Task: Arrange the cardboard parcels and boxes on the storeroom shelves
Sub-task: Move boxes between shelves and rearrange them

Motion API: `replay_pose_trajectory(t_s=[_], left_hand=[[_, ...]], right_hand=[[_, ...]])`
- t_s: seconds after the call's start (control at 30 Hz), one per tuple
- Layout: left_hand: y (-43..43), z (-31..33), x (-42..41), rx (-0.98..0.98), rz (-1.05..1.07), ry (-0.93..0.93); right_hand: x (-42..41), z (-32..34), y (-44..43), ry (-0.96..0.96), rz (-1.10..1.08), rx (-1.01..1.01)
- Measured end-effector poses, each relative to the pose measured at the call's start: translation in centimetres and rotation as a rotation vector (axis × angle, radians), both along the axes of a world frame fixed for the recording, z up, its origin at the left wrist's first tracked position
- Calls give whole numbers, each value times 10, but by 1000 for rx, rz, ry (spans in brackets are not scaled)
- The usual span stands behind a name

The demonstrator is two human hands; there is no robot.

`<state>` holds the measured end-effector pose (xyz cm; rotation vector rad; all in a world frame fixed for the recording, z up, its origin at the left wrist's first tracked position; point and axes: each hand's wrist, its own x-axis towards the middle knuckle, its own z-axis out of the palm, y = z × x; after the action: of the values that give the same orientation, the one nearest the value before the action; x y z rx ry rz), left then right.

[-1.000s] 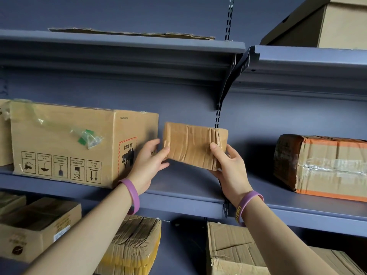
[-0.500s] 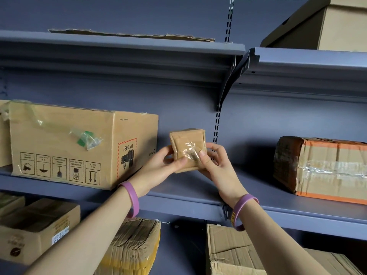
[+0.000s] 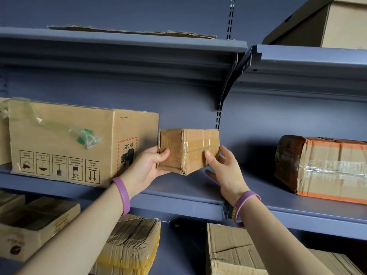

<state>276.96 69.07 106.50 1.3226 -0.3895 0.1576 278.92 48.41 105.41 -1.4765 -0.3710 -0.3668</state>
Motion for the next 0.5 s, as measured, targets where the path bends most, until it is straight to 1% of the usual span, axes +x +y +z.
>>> replay_pose_trajectory(t_s=[0.1,0.17,0.3,0.43,0.5], left_hand=[[-1,-1,1,15,29,-32],[-2,-3,5,60,132,-60],[-5,-4,9,28,311,-92],[-6,-4,11,73,349,-90],[-6,-4,12,111,361,-65]], right_hand=[[6,-1,-2,7,-68,84],[8,-2,-3,29,-98,145],[15,-5,-4,59,-177,86],[11,-3,-3,23,-168,73],[7,-1,-2,-5,-106,83]])
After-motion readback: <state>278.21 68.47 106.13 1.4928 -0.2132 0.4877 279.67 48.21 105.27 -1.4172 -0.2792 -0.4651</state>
